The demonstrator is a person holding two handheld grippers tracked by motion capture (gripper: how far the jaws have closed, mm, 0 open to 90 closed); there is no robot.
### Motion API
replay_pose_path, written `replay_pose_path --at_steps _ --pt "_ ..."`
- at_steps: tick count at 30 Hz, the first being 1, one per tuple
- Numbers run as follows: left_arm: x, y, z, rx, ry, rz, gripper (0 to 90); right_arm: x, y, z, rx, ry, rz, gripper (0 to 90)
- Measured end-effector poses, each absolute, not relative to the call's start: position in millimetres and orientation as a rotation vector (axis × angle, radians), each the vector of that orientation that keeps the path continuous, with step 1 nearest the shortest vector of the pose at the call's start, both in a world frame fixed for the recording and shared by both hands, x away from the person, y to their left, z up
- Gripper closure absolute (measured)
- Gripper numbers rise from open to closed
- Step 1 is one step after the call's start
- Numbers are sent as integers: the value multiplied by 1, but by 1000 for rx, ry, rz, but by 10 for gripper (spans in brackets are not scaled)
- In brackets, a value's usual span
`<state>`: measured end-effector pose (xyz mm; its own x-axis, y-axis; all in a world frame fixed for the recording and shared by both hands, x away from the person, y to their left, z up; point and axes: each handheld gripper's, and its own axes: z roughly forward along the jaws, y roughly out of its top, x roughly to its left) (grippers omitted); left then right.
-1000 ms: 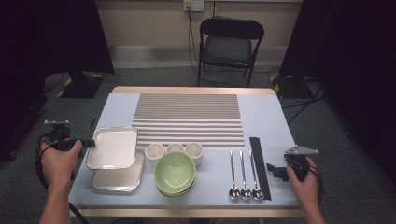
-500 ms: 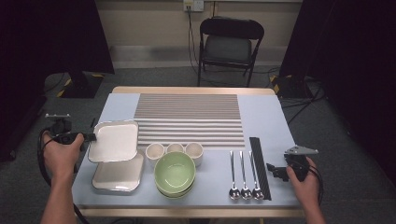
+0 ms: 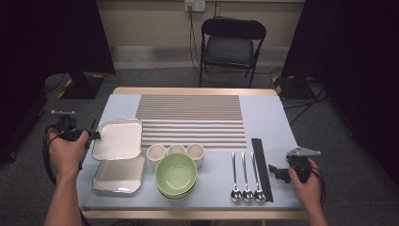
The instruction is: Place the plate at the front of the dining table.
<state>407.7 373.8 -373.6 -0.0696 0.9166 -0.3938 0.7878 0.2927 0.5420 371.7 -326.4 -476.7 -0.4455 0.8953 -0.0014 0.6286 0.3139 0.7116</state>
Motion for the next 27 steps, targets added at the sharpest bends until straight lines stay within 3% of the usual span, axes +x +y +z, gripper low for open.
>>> replay_pose_path --at_steps 27 --pt "424 359 -366 1539 1856 217 892 372 -326 -477 1354 2190 914 112"
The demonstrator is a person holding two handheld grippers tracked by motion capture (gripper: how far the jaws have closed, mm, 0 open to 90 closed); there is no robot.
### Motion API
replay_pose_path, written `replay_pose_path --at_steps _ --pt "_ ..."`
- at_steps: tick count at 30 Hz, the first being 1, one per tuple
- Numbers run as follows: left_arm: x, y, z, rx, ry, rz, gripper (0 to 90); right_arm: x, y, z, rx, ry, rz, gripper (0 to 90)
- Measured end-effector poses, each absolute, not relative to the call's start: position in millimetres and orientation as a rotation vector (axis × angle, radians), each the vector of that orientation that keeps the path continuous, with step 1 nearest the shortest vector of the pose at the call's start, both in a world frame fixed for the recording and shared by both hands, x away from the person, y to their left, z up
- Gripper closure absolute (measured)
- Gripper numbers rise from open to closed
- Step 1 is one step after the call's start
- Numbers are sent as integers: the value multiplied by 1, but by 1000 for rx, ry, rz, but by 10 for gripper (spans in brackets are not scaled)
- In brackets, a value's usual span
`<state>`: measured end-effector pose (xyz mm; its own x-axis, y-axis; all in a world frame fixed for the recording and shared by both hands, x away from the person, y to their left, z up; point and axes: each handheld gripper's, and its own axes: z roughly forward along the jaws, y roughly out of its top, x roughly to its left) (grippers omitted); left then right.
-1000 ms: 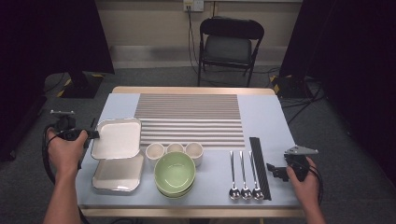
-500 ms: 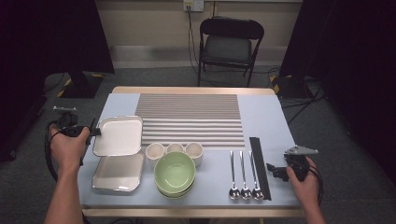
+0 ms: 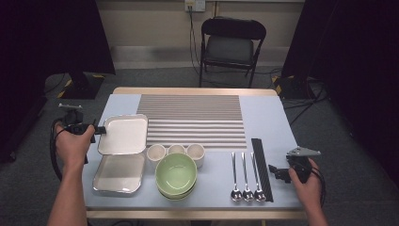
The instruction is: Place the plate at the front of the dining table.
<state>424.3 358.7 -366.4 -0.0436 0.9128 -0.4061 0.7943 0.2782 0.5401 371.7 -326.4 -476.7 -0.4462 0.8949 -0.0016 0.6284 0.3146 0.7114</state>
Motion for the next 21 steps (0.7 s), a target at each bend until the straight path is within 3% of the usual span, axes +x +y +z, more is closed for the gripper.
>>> replay_pose_path --at_steps 21 --pt "438 348 -367 1539 1871 211 892 372 -326 -477 1354 2188 914 112"
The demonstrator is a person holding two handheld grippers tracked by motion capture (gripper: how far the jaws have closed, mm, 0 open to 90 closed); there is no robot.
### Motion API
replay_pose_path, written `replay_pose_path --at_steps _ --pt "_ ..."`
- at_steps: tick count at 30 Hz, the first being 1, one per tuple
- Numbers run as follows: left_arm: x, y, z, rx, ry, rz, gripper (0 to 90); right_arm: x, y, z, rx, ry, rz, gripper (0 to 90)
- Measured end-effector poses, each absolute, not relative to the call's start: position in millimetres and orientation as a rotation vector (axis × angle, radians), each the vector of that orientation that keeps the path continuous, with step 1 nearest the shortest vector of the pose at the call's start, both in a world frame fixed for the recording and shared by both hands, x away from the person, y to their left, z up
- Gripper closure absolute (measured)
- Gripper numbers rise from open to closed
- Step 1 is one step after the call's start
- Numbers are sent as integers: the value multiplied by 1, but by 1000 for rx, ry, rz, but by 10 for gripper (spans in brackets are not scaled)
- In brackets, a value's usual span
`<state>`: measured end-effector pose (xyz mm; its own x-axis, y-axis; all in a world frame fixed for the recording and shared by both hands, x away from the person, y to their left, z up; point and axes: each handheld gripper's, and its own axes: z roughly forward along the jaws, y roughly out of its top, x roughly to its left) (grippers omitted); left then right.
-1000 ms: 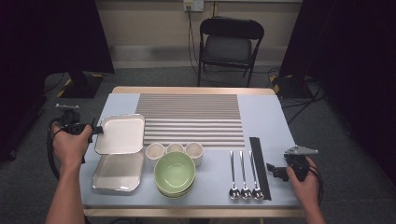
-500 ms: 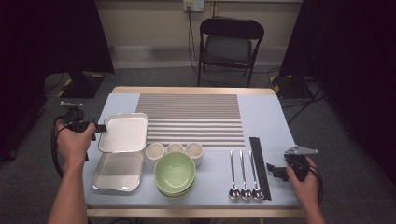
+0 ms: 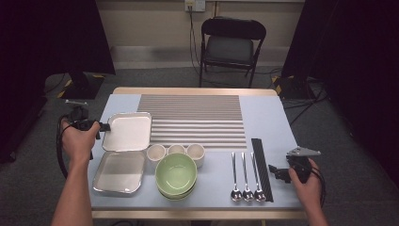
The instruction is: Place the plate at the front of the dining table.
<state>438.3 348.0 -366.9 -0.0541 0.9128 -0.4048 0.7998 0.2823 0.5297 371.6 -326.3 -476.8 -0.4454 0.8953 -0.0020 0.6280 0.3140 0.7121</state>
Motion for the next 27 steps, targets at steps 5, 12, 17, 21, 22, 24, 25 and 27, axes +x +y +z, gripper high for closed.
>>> replay_pose_path --at_steps 5,12,17,21,22,24,25,27 --pt "440 347 -367 1537 1867 206 892 372 -326 -477 1355 2188 914 112" --pt "446 345 -364 1531 1875 208 892 372 -326 -477 1353 2189 914 112" --pt "449 343 -363 1543 1870 206 892 372 -326 -477 1354 2188 914 112" --pt "451 341 -362 1538 1872 209 893 372 -326 -477 1355 2188 914 112" --pt "451 341 -362 1538 1872 209 892 372 -326 -477 1355 2188 914 112" --pt "452 340 -360 1539 1857 195 892 372 -326 -477 1355 2188 914 112" --pt "452 340 -360 1539 1857 195 893 372 -326 -477 1354 2190 914 112" --pt "454 338 -361 1539 1866 199 892 372 -326 -477 1354 2190 915 112"
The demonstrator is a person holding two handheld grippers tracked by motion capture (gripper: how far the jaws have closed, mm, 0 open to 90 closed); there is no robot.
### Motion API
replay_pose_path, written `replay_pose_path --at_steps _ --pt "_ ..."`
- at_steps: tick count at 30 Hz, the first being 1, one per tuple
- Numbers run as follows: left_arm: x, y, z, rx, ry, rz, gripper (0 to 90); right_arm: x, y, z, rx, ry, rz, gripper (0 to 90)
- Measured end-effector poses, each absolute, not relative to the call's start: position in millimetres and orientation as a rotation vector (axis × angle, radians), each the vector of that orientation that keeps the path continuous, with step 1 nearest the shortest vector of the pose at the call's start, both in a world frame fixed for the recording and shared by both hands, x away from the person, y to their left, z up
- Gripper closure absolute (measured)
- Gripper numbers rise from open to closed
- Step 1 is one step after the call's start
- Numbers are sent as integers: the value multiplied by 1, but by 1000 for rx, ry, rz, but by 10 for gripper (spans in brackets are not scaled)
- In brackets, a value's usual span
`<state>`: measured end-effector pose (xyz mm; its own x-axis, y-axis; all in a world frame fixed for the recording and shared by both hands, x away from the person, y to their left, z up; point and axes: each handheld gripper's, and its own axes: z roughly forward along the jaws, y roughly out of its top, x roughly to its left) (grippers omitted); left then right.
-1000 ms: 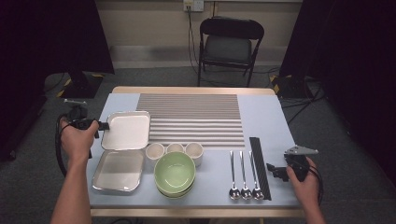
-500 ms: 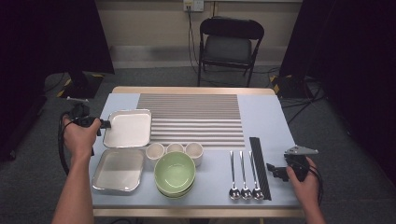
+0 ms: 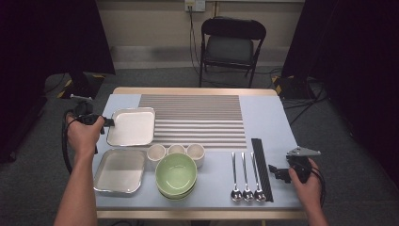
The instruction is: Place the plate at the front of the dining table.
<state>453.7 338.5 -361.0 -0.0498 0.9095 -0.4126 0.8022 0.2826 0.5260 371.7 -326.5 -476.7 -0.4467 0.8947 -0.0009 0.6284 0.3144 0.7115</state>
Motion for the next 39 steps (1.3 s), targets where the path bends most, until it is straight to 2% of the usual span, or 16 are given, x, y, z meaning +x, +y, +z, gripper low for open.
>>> replay_pose_path --at_steps 39 --pt "474 317 -361 1543 1856 188 892 372 -326 -477 1354 2188 914 112"
